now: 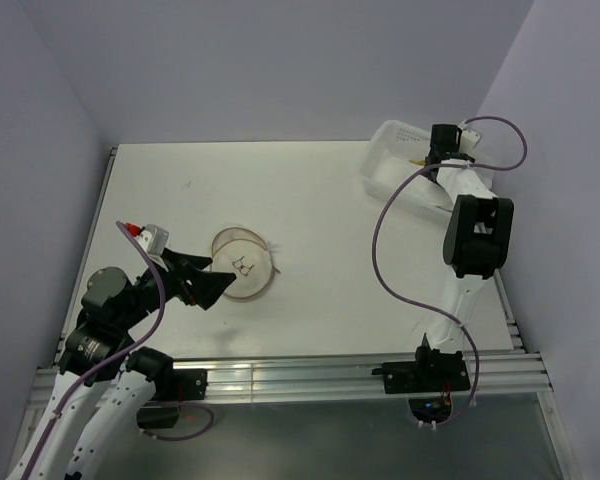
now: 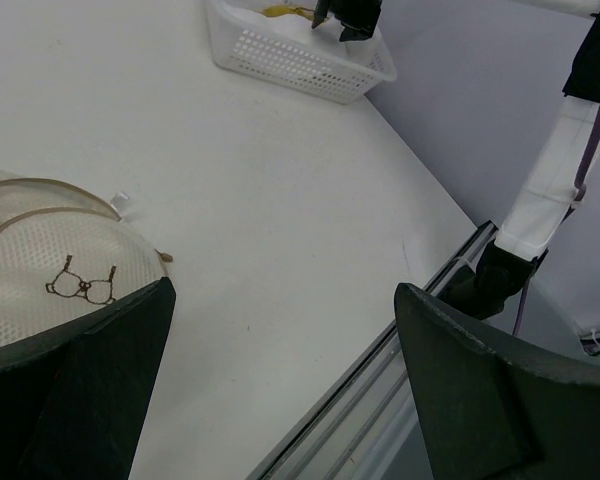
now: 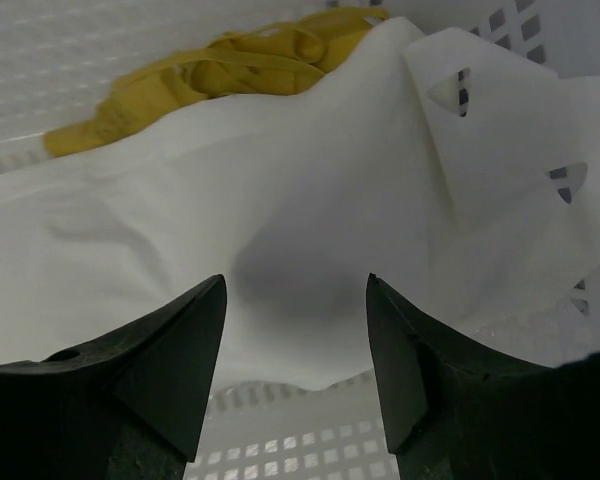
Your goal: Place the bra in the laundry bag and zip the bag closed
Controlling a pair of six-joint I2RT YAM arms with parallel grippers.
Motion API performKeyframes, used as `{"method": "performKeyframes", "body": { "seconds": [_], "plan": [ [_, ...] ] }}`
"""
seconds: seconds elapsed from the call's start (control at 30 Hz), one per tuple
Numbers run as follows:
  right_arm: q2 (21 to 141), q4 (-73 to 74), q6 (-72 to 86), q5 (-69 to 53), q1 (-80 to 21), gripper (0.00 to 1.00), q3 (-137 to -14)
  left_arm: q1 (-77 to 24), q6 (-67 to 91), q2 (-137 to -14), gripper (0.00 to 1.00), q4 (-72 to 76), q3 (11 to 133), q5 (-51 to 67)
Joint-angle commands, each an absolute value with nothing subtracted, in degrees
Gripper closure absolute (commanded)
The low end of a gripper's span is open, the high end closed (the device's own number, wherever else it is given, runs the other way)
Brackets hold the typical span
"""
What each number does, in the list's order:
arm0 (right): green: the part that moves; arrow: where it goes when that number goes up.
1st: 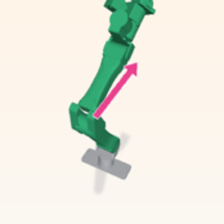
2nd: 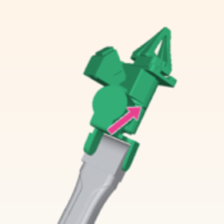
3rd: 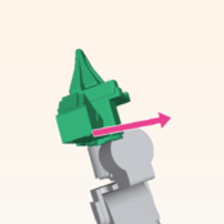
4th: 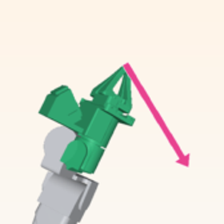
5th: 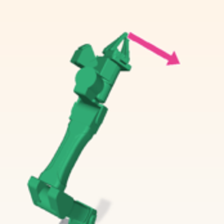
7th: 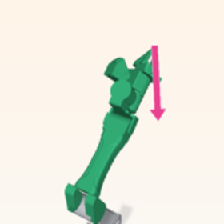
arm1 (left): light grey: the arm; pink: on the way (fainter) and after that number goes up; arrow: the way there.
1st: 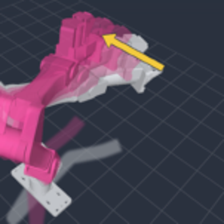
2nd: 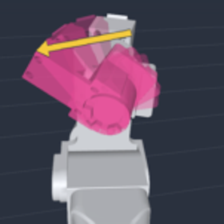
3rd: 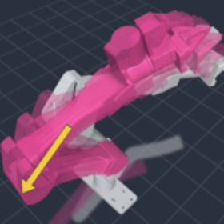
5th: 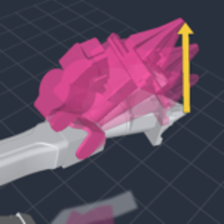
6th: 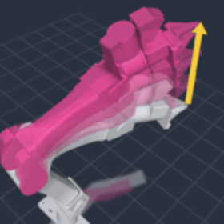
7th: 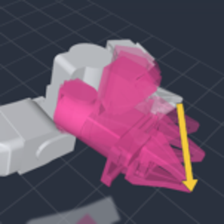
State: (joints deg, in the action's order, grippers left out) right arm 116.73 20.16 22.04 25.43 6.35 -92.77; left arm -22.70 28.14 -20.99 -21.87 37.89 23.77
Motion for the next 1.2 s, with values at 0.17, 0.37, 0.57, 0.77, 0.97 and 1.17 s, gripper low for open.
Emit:
{"method": "performKeyframes", "body": {
  "seconds": [0.17, 0.37, 0.57, 0.77, 0.97, 1.17],
  "plan": [
    [122.69, 23.55, 19.16, 26.11, 8.26, 0.35, -98.52, -22.85, 27.42, -23.03, 0.02, -20.57, 38.41, 23.64],
    [122.61, 20.40, 18.72, 23.82, 8.26, 0.81, -96.42, -22.85, 27.42, -24.17, 0.03, -20.39, 38.32, 23.99],
    [111.39, 11.35, 15.66, 24.78, 7.39, 1.00, -88.96, -22.33, 27.07, -24.70, 0.03, -20.04, 38.41, 24.43],
    [95.93, -0.34, 14.15, 25.14, 3.17, 1.00, -78.41, -21.71, 26.89, -24.87, 0.04, -19.78, 38.41, 25.49],
    [82.21, -5.18, 14.06, 28.82, -6.12, 1.00, -73.22, -21.62, 26.72, -25.05, 0.04, -19.60, 38.41, 25.93],
    [68.41, -2.55, 20.80, 32.44, -16.77, 1.00, -68.39, -21.62, 26.89, -25.93, 0.04, -19.25, 38.23, 26.63]
  ]
}}
